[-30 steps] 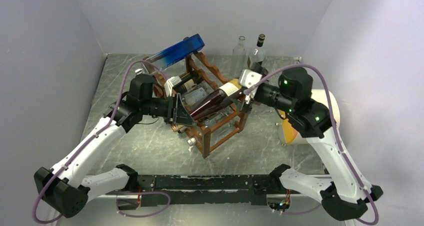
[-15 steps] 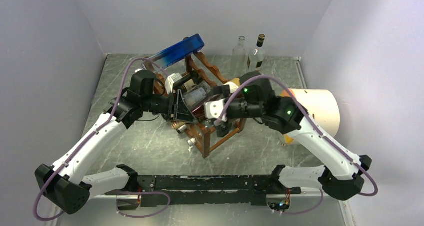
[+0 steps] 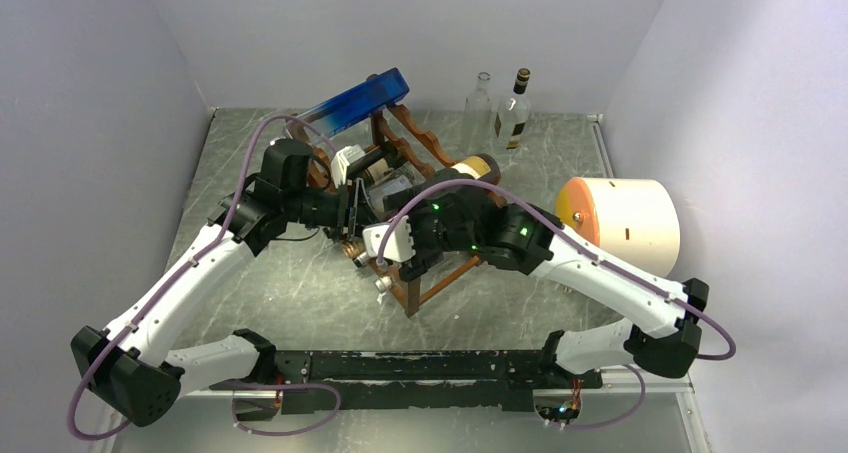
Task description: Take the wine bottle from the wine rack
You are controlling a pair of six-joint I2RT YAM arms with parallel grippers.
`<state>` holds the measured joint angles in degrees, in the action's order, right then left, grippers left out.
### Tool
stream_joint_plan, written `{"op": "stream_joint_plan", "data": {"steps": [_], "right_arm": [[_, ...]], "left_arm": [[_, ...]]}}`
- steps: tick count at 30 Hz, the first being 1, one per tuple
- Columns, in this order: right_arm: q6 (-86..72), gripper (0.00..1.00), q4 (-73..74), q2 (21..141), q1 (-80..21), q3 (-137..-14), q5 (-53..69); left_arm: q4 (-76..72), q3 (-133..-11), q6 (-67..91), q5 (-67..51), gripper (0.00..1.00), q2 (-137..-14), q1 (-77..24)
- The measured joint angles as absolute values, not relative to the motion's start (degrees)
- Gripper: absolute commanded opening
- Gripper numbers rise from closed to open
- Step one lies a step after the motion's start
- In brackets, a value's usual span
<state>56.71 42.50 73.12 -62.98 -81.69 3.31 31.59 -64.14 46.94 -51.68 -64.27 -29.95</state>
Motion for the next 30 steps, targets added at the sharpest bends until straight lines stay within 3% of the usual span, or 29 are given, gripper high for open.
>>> {"op": "stream_joint_plan", "data": {"steps": [18,20,24,27,29,30], "right_arm": [[61.58,0.85,37.45,75.09,-64.58,-80.66,-5.02],[61.95,0.79,36.69,75.09,-64.75,-80.16,-5.17],[62.7,0.54,36.16,75.09,-64.9,-79.55,-5.45],[63.29,0.33,35.83,75.05,-65.06,-78.85,-5.89],[64.34,0.22,34.94,74.65,-65.19,-78.24,-6.17],[64.47,0.19,34.63,74.43,-65.21,-77.76,-6.15]], "left_arm": [[31.59,-64.23,46.78,-51.94,0.07,-64.47,-29.95],[31.59,-64.23,46.78,-51.96,0.07,-64.49,-29.95],[31.57,-64.23,46.89,-52.03,0.08,-64.49,-29.95],[31.62,-64.23,46.68,-52.01,0.27,-64.51,-29.91],[31.66,-64.23,46.28,-51.9,0.48,-64.51,-29.89],[31.64,-64.23,46.04,-51.81,0.66,-64.51,-29.89]]}}
